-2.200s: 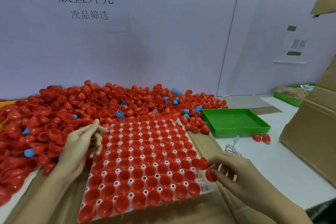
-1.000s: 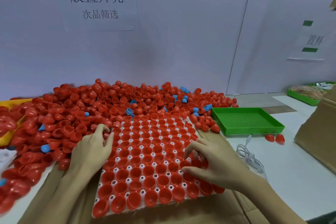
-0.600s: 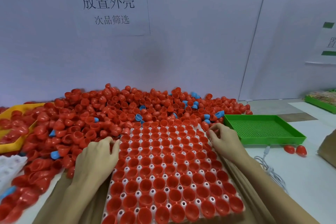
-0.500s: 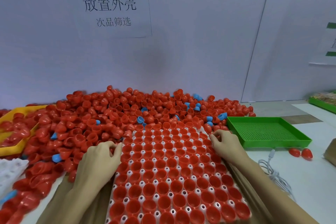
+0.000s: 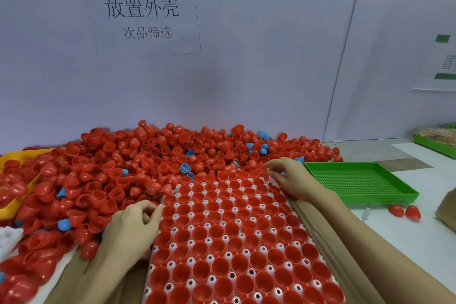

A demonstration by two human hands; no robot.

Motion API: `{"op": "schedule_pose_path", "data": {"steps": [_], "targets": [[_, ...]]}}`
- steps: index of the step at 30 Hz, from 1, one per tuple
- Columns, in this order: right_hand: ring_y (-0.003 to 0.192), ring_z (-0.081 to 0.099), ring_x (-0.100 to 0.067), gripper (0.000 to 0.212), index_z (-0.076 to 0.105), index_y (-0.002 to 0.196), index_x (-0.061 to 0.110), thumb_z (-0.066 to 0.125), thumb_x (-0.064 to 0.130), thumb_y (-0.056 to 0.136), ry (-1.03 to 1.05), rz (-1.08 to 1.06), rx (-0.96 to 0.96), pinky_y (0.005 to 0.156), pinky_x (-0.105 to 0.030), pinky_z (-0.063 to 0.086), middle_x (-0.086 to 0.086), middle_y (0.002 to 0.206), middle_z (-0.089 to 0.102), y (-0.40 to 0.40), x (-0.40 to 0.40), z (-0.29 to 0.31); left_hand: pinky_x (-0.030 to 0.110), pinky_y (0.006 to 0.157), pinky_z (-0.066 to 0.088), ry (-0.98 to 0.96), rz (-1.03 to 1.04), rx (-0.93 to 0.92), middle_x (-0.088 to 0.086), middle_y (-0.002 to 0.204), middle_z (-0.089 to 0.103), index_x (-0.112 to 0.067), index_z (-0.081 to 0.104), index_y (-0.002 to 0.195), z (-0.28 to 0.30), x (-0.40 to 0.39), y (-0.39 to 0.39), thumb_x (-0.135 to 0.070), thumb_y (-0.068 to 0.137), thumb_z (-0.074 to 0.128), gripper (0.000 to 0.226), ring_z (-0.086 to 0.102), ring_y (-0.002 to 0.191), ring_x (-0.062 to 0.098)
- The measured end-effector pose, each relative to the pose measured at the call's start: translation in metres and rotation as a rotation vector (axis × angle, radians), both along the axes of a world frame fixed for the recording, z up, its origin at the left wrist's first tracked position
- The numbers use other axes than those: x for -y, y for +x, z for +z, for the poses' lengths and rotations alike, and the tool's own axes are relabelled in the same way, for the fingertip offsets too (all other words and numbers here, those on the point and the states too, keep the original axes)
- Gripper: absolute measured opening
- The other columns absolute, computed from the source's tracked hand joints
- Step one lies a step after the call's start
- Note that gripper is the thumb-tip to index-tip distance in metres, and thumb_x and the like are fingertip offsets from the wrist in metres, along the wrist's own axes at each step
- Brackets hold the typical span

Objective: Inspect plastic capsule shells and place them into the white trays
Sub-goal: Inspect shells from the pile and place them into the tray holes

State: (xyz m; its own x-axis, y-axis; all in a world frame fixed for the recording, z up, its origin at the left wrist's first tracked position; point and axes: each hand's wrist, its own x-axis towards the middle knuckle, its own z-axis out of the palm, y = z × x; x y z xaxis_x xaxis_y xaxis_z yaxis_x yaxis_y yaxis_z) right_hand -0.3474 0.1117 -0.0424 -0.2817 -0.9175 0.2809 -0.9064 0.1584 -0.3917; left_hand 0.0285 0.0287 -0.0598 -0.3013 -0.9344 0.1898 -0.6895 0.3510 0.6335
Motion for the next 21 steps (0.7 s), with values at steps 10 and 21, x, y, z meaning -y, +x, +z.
{"op": "schedule_pose_path", "data": {"steps": [10, 21], "targets": [[0.095, 0.064, -0.006, 0.006, 0.077, 0.102, 0.018, 0.072, 0.019, 0.099, -0.033, 0.042, -0.002, 0.087, -0.022, 0.054, 0.009, 0.101, 0.071, -0.009, -0.013, 0.005, 0.017, 0.046, 0.05, 0.04, -0.038, 0.014, -0.007, 0.048, 0.066, -0.029, 0.067, 0.088, -0.002, 0.004, 0.002, -0.043, 0.105, 0.054, 0.026, 0.063, 0.037, 0.011], [0.129, 0.058, -0.01, 0.028, 0.073, 0.131, 0.019, 0.063, 0.021, 0.105, -0.021, 0.072, -0.021, 0.111, -0.033, 0.049, 0.006, 0.142, 0.062, 0.002, -0.024, -0.008, 0.015, 0.044, 0.048, 0.024, -0.043, 0.011, -0.008, 0.048, 0.066, -0.03, 0.066, 0.087, -0.007, 0.007, 0.002, -0.044, 0.105, 0.056, 0.025, 0.063, 0.037, 0.011]]}}
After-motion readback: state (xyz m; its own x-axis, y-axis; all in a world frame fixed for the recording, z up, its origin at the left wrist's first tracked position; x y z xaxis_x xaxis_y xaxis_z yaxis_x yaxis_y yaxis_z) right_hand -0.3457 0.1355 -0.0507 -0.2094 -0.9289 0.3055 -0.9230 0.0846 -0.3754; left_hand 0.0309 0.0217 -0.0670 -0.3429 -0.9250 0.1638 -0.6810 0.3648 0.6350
